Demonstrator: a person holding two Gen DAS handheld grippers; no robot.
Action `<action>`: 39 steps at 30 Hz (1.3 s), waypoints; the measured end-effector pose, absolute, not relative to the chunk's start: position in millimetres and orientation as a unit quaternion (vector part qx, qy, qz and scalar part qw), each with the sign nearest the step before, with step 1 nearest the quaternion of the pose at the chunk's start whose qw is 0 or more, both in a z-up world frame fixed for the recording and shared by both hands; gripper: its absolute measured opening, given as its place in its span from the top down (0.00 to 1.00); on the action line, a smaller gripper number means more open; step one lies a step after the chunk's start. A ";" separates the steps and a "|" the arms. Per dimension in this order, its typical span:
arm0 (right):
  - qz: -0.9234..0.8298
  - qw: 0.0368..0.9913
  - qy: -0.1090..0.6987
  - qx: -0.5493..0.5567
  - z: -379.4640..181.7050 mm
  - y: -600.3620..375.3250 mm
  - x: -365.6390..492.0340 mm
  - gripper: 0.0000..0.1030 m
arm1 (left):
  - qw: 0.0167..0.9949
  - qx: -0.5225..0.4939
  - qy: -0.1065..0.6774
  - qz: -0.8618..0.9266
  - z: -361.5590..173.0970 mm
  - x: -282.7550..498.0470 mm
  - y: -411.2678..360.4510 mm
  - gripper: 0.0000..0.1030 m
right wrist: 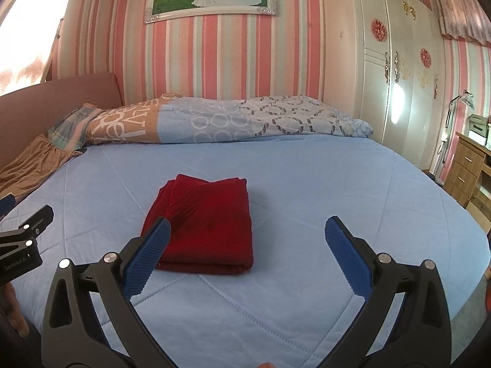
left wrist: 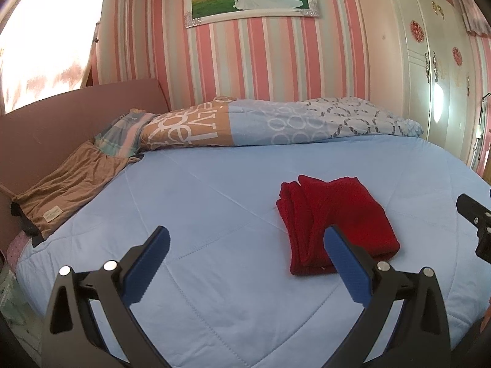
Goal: Fold small clothes
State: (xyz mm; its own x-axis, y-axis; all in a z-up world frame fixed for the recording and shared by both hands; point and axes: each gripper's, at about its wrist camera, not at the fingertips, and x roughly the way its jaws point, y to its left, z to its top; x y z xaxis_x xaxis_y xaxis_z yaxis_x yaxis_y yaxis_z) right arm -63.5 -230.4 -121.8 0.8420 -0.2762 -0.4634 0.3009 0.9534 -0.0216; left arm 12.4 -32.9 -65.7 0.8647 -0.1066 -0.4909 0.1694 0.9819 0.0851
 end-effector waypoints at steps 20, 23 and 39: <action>-0.151 0.959 0.238 0.017 -119.3 -231.7 -60.5 0.03 | 0.964 0.052 0.253 -0.068 -64.6 13.4 -23.9 0.02; -0.152 0.960 0.237 0.014 -119.1 -230.7 -60.0 0.03 | 0.964 0.051 0.252 -0.067 -64.3 14.9 -23.1 0.02; -0.151 0.960 0.237 0.009 -118.5 -229.7 -58.7 0.03 | 0.963 0.048 0.255 -0.069 -64.5 15.6 -23.3 0.02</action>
